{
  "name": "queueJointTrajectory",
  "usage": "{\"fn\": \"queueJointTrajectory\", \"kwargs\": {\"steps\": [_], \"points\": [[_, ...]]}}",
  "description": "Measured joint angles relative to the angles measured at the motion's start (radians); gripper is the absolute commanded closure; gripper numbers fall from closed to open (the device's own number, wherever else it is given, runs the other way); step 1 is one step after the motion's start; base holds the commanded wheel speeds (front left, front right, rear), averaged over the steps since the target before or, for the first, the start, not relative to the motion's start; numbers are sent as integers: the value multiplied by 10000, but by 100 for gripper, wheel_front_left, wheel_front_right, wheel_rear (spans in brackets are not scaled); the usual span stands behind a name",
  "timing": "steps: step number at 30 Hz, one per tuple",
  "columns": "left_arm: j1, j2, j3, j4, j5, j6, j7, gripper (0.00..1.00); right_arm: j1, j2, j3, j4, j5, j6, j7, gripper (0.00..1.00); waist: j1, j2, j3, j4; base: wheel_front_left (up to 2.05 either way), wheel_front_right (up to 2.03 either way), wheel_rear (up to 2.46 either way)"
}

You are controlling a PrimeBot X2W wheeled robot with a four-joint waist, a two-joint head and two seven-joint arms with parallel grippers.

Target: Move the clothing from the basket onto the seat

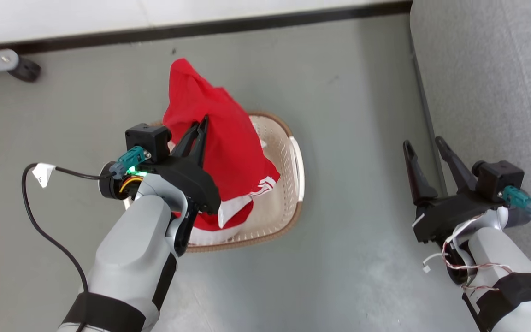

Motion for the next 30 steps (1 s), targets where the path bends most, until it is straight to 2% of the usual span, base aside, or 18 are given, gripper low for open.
{"fn": "queueJointTrajectory", "kwargs": {"steps": [16, 30], "points": [[947, 470, 546, -1544, 50, 42, -2, 100, 1183, 224, 113, 435, 2, 86, 2, 0, 0, 0, -2048, 397, 0, 0, 0], [1702, 1104, 635, -3969, 525, 221, -8, 100, 1812, 395, 245, 464, 4, 100, 2, 0, 1, 0, -3441, 621, 0, 0, 0]]}}
